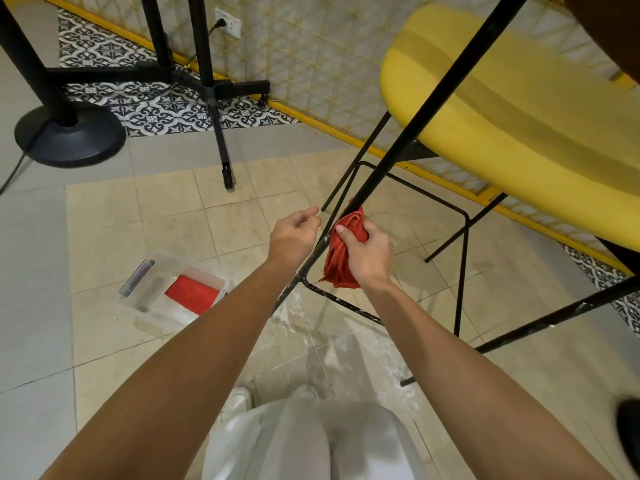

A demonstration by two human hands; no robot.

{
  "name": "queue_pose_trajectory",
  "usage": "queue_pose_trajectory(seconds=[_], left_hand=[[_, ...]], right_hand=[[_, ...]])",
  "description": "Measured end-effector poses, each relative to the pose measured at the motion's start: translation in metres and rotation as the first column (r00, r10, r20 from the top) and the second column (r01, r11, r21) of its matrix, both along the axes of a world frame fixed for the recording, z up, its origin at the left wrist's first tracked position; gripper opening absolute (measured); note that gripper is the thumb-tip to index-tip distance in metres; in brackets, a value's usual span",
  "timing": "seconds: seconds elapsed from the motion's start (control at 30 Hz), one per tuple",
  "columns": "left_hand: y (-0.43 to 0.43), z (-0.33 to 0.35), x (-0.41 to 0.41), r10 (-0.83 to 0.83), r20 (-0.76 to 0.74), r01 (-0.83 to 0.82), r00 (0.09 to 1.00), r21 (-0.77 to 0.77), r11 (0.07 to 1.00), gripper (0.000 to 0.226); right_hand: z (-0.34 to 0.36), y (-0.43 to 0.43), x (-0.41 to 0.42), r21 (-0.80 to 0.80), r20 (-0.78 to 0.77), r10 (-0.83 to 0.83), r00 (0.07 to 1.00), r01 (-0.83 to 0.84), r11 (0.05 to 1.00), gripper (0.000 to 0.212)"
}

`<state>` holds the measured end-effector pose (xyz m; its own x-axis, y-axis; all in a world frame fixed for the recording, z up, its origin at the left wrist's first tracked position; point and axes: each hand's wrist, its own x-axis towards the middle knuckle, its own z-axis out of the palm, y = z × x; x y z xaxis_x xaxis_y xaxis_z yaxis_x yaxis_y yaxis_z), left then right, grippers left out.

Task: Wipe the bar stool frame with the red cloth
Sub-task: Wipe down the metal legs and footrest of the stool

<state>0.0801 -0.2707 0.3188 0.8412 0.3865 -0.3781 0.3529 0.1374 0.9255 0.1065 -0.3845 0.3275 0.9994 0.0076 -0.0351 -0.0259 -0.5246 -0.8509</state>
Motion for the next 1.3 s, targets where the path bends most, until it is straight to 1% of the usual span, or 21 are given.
queue_pose_trajectory(seconds=[0.1,0.2,0.33,0.47,0.53,0.6,0.63,0.7,0.73,0.87,0.93,1.07,1.2,1.23,1.3], left_hand=[[0.0,-0.001,-0.001,-0.004,0.023,0.004,1.0,0.004,1.0,0.032],[-0.001,-0.004,-0.001,0.007,0.04,-0.007,0.999,0.003,1.0,0.032],[-0.003,-0.007,-0.003,0.009,0.052,-0.01,0.999,0.013,1.0,0.03],[-0.006,-0.008,-0.004,0.024,0.042,-0.024,0.999,0.012,1.0,0.03],[-0.008,-0.006,-0.004,0.031,0.032,-0.032,0.999,0.014,0.999,0.029],[-0.008,-0.002,-0.003,0.044,0.015,-0.044,0.999,0.016,0.999,0.029],[-0.008,0.0,-0.002,0.05,0.009,-0.05,0.999,0.013,0.999,0.029],[-0.008,0.004,-0.002,0.053,0.008,-0.053,0.999,0.009,0.999,0.029],[-0.008,0.006,-0.002,0.052,0.012,-0.053,0.999,0.012,0.999,0.029],[-0.004,0.01,-0.007,0.059,0.022,-0.059,0.998,0.014,0.998,0.029],[-0.002,0.011,-0.009,0.071,0.024,-0.071,0.997,0.005,0.997,0.029],[-0.003,0.008,-0.009,0.074,0.015,-0.074,0.997,-0.011,0.997,0.029],[-0.005,0.004,-0.006,0.087,0.005,-0.087,0.996,-0.016,0.996,0.028],[-0.006,0.003,-0.005,0.091,0.003,-0.091,0.996,-0.021,0.996,0.028],[-0.008,0.002,-0.006,0.097,0.002,-0.097,0.995,-0.027,0.995,0.028]], right_hand=[[0.003,0.001,0.0,0.104,0.096,-0.067,0.993,0.057,0.993,0.013],[0.005,0.004,0.002,0.13,0.117,-0.116,0.986,0.1,0.986,0.014],[0.007,0.006,0.002,0.06,0.127,-0.092,0.988,0.085,0.995,0.01],[0.005,-0.004,0.001,-0.105,0.122,-0.046,0.991,0.059,0.993,0.011],[0.007,-0.011,-0.006,-0.152,0.133,-0.032,0.991,0.052,0.987,0.018],[0.011,-0.016,-0.013,-0.15,0.172,-0.005,0.985,0.031,0.988,0.03],[0.015,-0.017,-0.016,-0.12,0.197,0.0,0.98,0.024,0.992,0.034],[0.025,-0.02,-0.019,-0.073,0.246,-0.001,0.969,0.019,0.997,0.035],[0.033,-0.021,-0.019,-0.089,0.293,0.01,0.956,0.017,0.996,0.034],[0.055,-0.025,-0.011,-0.274,0.46,0.137,0.877,-0.007,0.962,0.037],[0.06,-0.026,-0.007,-0.338,0.5,0.191,0.845,-0.012,0.941,0.038],[0.054,-0.032,0.004,-0.434,0.567,0.309,0.764,-0.042,0.9,0.033],[0.041,-0.039,0.008,-0.652,0.573,0.489,0.658,0.004,0.758,0.031],[0.038,-0.04,0.008,-0.691,0.569,0.519,0.638,0.028,0.723,0.029],[0.033,-0.039,0.007,-0.738,0.558,0.56,0.612,0.059,0.672,0.032]])
